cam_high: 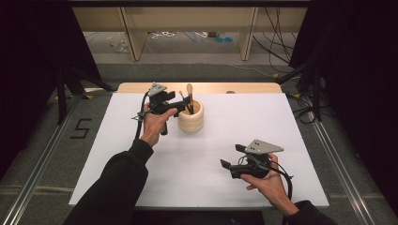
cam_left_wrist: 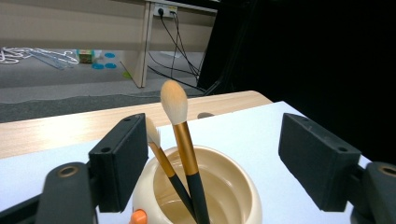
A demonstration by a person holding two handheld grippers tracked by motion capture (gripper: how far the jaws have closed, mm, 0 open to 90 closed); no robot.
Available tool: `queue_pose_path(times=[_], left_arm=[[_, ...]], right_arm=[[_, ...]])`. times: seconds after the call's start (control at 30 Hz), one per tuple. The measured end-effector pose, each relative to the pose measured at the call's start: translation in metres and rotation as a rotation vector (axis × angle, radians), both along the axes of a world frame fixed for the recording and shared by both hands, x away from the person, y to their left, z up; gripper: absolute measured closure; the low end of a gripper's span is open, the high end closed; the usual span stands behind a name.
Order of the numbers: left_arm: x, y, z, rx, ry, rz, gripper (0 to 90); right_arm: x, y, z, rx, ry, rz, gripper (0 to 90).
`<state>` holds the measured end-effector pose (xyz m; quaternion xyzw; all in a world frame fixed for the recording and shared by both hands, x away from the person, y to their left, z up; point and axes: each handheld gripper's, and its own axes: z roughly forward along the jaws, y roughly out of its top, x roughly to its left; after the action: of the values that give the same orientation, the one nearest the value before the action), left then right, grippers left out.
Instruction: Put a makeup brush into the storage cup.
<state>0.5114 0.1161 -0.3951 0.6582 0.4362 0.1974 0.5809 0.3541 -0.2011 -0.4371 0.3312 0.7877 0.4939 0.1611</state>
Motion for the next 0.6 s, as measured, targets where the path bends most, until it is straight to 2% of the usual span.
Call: queue_pose_path(times=[0.5, 0.6], left_arm=[[-0.020, 0.008, 0.005, 0.001, -0.013, -0.044, 17.3], [-0.024, 0.009, 0.007, 0.018, -0.021, -0.055, 17.3]], right_arm=[[0.001, -0.001, 0.000, -0.003, 0.003, -0.003, 19.4], [0.001, -0.001, -0.001, 0.007, -0.003, -0.003, 19.3]])
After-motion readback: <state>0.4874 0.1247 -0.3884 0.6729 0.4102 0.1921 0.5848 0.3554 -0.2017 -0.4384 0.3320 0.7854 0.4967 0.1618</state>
